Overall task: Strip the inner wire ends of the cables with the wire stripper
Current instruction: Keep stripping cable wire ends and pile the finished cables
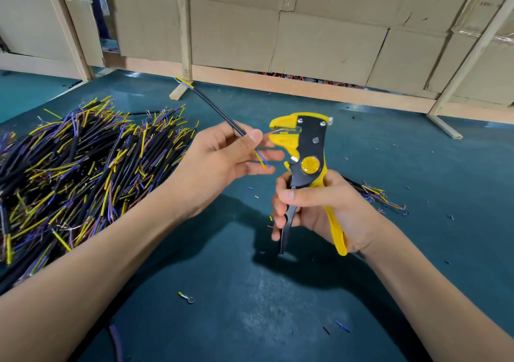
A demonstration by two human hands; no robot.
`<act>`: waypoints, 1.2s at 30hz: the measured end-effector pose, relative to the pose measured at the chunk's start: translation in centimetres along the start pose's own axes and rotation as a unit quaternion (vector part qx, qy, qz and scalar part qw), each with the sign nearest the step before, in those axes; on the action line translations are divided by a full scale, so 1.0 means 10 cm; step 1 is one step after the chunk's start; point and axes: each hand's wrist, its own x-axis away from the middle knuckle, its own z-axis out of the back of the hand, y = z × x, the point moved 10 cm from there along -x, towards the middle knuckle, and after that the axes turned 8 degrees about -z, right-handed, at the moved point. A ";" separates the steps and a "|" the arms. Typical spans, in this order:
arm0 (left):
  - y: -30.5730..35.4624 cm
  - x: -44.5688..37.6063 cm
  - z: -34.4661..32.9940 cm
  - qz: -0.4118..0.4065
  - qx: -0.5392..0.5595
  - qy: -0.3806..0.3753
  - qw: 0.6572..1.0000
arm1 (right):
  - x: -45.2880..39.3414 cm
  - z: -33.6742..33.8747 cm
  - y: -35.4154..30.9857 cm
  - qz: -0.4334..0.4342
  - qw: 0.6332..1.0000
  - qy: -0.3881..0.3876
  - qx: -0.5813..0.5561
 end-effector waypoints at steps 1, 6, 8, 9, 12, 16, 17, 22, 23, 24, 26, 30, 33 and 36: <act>0.01 0.00 0.00 -0.001 0.011 0.001 1.000 | 0.00 -0.03 0.02 -0.006 1.000 -0.008 0.003; 0.03 -0.02 0.02 0.002 0.047 0.014 0.999 | 0.02 -0.07 0.04 -0.017 1.000 -0.022 0.000; 0.03 -0.01 0.02 0.007 0.054 0.014 0.998 | 0.02 -0.06 0.04 -0.019 1.000 -0.018 0.001; 0.02 -0.02 0.03 0.008 0.056 0.013 0.998 | 0.02 -0.05 0.04 -0.020 1.000 -0.016 0.001; 0.02 -0.02 0.03 0.008 0.059 0.008 0.998 | 0.02 -0.06 0.04 -0.018 1.000 -0.018 0.000; 0.01 -0.01 0.05 0.007 0.055 0.015 0.998 | 0.02 -0.08 0.04 -0.016 0.999 -0.029 -0.003; 0.01 -0.02 0.05 0.007 0.052 0.018 0.998 | 0.02 -0.09 0.05 -0.016 0.999 -0.030 -0.003; 0.00 -0.01 0.07 0.011 0.048 0.036 0.998 | 0.00 -0.10 0.06 -0.023 0.999 -0.034 -0.003; 0.00 -0.01 0.08 0.010 0.049 0.039 0.998 | 0.00 -0.10 0.06 -0.024 0.999 -0.033 -0.003; 0.01 -0.02 0.08 0.009 0.050 0.040 0.998 | -0.01 -0.10 0.06 -0.026 0.999 -0.032 -0.004; 0.02 -0.02 0.08 0.008 0.049 0.041 0.998 | -0.01 -0.10 0.06 -0.024 0.999 -0.029 -0.007; 0.02 -0.02 0.08 0.007 0.046 0.040 0.998 | -0.02 -0.09 0.06 -0.020 0.999 -0.021 -0.013; 0.01 -0.02 0.08 0.007 0.042 0.040 0.998 | -0.02 -0.09 0.07 -0.019 0.999 -0.023 -0.012; 0.00 -0.02 0.09 0.006 0.037 0.043 0.998 | -0.02 -0.10 0.07 -0.018 0.999 -0.029 -0.011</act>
